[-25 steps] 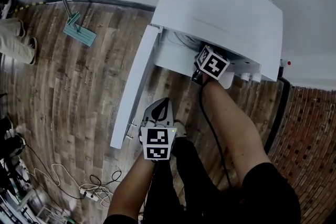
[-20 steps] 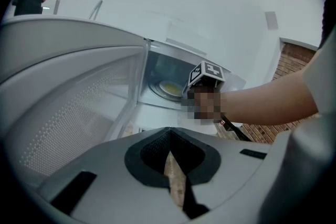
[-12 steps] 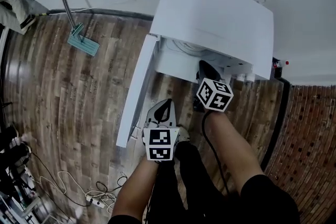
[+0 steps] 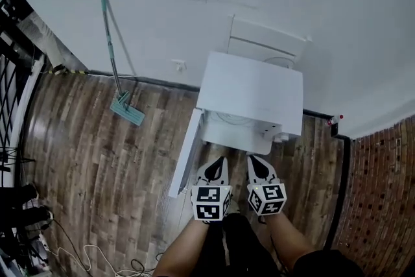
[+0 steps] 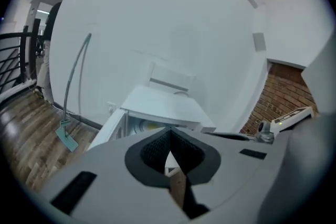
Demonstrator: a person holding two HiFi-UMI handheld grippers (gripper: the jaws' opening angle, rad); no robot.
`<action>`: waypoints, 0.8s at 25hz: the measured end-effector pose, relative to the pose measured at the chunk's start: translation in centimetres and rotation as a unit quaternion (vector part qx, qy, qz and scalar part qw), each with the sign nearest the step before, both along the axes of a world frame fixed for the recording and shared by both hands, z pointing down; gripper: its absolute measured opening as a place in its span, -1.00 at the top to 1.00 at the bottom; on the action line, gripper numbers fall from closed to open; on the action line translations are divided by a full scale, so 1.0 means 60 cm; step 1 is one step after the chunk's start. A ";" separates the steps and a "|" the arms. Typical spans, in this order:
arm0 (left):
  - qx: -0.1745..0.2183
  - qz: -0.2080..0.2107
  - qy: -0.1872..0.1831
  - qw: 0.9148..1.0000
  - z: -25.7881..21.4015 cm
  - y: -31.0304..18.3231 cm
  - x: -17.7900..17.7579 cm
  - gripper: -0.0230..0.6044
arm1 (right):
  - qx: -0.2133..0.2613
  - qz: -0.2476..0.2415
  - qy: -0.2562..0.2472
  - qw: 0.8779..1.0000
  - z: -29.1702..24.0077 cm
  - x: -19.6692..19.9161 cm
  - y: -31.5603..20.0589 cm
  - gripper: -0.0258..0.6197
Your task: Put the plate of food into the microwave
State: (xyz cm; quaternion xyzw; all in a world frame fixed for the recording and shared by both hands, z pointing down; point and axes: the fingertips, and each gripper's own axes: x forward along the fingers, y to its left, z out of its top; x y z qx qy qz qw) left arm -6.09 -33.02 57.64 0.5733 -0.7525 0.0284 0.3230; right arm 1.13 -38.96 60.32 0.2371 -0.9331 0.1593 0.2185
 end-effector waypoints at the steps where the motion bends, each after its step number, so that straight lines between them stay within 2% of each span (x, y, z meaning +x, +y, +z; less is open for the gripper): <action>1: 0.006 0.000 -0.004 1.000 -0.032 -0.001 -0.002 0.93 | -0.003 0.002 -0.006 1.000 -0.032 0.002 0.005 0.88; 5: 0.025 -0.005 -0.020 0.999 -0.156 0.006 -0.007 0.93 | -0.013 0.008 -0.045 0.999 -0.167 0.000 0.021 0.88; 10: 0.044 -0.021 -0.041 0.998 -0.293 0.029 -0.033 0.93 | 0.016 -0.003 -0.090 0.996 -0.330 -0.037 0.028 0.88; 12: 0.051 -0.019 -0.060 0.997 -0.337 0.035 -0.042 0.93 | 0.028 -0.001 -0.107 0.994 -0.386 -0.048 0.027 0.88; 15: 0.064 -0.010 -0.095 0.993 -0.397 0.034 -0.043 0.93 | 0.043 -0.001 -0.123 0.991 -0.453 -0.056 0.025 0.88; 20: 0.103 -0.004 -0.113 0.988 -0.475 0.021 -0.031 0.93 | 0.077 -0.006 -0.136 0.988 -0.531 -0.048 0.022 0.88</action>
